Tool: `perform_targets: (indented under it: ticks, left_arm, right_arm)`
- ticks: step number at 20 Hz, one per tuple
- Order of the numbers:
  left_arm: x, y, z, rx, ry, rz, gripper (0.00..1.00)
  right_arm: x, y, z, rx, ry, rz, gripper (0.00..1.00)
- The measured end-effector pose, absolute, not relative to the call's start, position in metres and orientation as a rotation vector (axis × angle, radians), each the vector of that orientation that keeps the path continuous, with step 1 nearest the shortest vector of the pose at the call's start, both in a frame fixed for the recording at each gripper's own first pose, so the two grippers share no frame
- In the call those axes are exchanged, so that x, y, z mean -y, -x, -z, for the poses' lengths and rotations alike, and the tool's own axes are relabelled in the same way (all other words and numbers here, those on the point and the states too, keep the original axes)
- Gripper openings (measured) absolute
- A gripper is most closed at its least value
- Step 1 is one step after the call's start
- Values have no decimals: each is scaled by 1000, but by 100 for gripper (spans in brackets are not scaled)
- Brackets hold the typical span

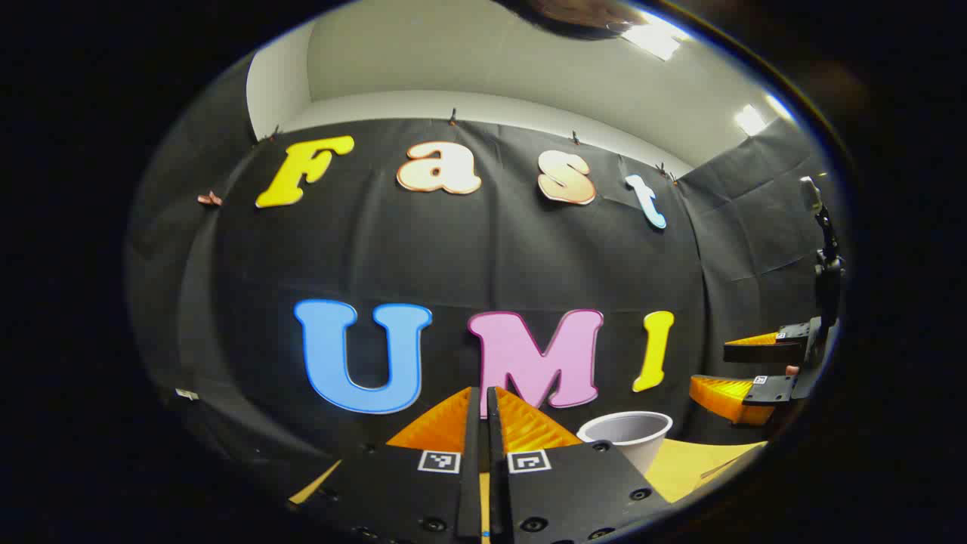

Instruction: Pick up the small broom and dustpan from the desktop, sweep the trash into the dustpan with the broom, and then empty the trash into the garbage bin.

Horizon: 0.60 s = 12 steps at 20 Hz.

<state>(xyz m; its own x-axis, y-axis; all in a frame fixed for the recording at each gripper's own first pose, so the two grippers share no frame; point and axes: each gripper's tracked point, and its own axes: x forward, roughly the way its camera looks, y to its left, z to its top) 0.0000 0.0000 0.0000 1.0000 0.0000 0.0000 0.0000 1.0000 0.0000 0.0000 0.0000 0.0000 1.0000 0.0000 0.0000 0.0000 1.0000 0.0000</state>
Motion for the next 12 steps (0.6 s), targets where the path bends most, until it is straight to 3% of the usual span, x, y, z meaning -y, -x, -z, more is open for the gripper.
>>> perform_targets:
  ticks: [6, 9, 12]
  left_arm:
    - [-16, 1, 6, -21, -39, -104, 5]
    - [-19, 3, 13, -45, -42, -131, 35]
    - [-15, 3, 15, -53, -49, -124, 50]
  right_arm:
    - [1, 9, 4, -16, -18, -4, 96]
    - [1, 9, 5, -18, -28, -9, 96]
    - [1, 9, 8, -24, -32, -16, 96]
